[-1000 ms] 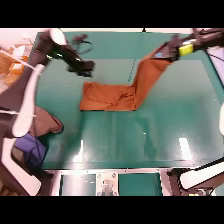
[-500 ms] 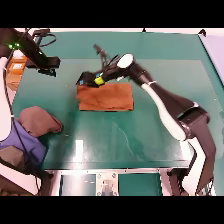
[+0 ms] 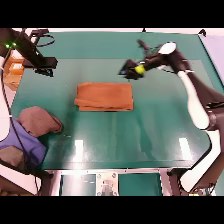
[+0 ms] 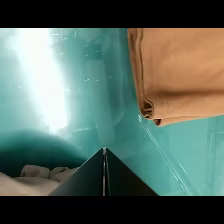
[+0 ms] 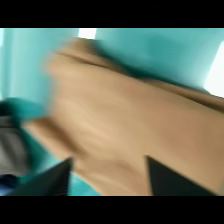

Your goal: Fold the shirts.

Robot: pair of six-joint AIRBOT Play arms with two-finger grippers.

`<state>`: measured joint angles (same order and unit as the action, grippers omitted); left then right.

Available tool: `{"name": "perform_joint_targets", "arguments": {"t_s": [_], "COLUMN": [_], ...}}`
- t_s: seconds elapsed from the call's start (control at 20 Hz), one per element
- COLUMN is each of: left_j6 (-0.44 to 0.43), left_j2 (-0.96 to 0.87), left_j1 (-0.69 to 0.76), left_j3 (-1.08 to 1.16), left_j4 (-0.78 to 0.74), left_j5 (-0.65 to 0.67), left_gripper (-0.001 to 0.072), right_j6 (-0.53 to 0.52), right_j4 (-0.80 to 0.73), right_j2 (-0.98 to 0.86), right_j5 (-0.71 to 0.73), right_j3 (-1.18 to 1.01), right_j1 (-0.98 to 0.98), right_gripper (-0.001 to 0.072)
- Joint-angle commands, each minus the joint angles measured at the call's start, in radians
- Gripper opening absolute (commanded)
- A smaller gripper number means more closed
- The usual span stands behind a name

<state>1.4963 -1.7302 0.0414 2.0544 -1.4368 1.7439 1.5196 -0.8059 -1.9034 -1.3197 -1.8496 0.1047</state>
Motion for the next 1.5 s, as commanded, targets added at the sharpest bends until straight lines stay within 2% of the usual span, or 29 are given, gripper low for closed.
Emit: {"name": "perform_joint_targets", "arguments": {"t_s": [0.0, 0.1, 0.2, 0.4, 0.45, 0.55, 0.6, 0.8, 1.05, 1.25, 1.45], "left_j6": [-0.005, -0.003, -0.001, 0.015, 0.015, 0.015, 0.015, 0.014, 0.014, 0.014, 0.014], "left_j2": [0.000, 0.000, 0.000, 0.000, 0.000, 0.000, 0.000, 0.000, 0.000, 0.000, 0.000], "left_j1": [0.000, 0.000, 0.000, 0.000, 0.000, 0.000, 0.000, 0.000, 0.000, 0.000, 0.000], "left_j3": [0.000, 0.000, 0.000, 0.000, 0.000, 0.000, 0.000, 0.000, 0.000, 0.000, 0.000], "left_j4": [0.001, 0.001, 0.002, 0.004, 0.005, 0.004, 0.004, 0.004, 0.005, 0.005, 0.005], "left_j5": [-0.011, -0.026, -0.027, -0.025, -0.025, -0.026, -0.025, -0.025, -0.027, -0.035, -0.048], "left_gripper": [0.0020, 0.0020, 0.0020, 0.0020, 0.0020, 0.0020, 0.0020, 0.0020, 0.0020, 0.0020, 0.0020], "right_j6": [0.044, 0.034, -0.036, -0.074, -0.082, -0.085, -0.084, -0.024, 0.092, 0.100, 0.100], "right_j4": [-0.111, -0.101, 0.010, 0.178, 0.202, 0.207, 0.203, 0.055, -0.296, -0.446, -0.523], "right_j2": [0.053, 0.051, 0.042, -0.008, -0.011, -0.010, -0.001, 0.151, 0.397, 0.549, 0.645], "right_j5": [-0.079, -0.002, 0.107, 0.238, 0.259, 0.254, 0.245, 0.238, 0.066, 0.028, 0.073], "right_j3": [0.178, 0.317, 0.418, 0.430, 0.421, 0.378, 0.347, 0.279, 0.303, 0.413, 0.628], "right_j1": [-0.138, -0.130, -0.089, 0.010, 0.031, 0.048, 0.045, -0.066, -0.443, -0.788, -1.107], "right_gripper": [0.0593, 0.0593, 0.0593, 0.0590, 0.0528, 0.0085, 0.0010, 0.0010, 0.0009, 0.0009, 0.0009]}}
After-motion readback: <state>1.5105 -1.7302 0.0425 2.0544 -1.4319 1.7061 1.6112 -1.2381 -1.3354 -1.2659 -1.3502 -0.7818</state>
